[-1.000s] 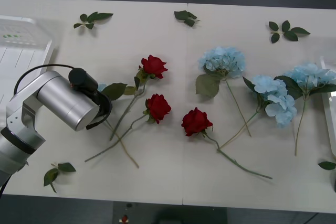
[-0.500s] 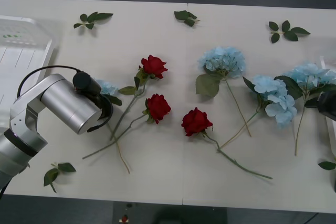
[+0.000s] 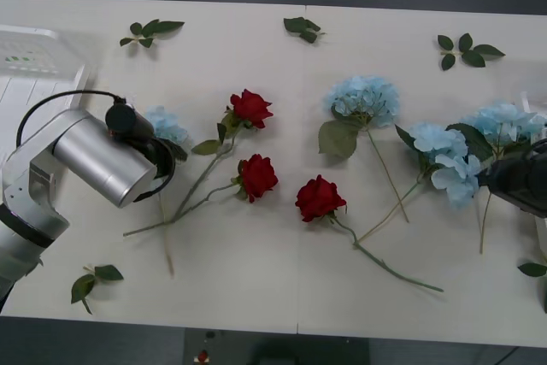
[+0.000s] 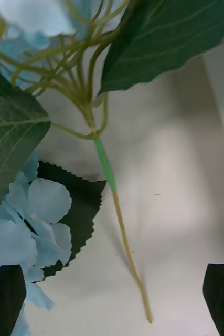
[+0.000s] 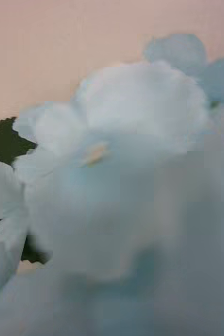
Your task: Put the red flowers into the right box and the blue flowers into the left box
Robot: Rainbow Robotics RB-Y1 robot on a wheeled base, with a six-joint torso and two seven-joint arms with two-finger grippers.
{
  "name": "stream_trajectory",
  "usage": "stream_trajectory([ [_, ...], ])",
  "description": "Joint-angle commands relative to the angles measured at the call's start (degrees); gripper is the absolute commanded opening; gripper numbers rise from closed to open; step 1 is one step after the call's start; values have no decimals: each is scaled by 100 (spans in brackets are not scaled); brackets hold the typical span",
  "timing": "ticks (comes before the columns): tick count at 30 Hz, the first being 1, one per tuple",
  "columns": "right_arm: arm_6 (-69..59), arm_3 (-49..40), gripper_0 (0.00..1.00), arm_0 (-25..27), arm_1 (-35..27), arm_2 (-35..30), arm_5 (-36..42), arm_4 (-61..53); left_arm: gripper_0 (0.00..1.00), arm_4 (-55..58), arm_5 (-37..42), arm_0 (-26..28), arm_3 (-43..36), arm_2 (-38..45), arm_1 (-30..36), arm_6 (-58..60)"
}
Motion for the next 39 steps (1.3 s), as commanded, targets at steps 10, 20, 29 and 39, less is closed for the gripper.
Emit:
stream_trajectory([
  [10, 429, 762, 99, -440, -31, 195, -638, 174, 0, -192, 884, -134, -1980, 1041, 591, -868],
  [20, 605, 1307, 97, -634, -22, 459, -1113, 209, 0, 239, 1245, -143, -3122, 1823, 908, -1044],
  [29, 631, 1307, 2, -634, 5, 468, -1113, 218, 0, 1355, 1631, -134, -3588, 2851, 1505, -1431],
  [39, 649, 1307, 0, -634, 13, 503, -1104, 218, 0, 2366, 1965, 51, -2639, 3739, 2885, -2820],
])
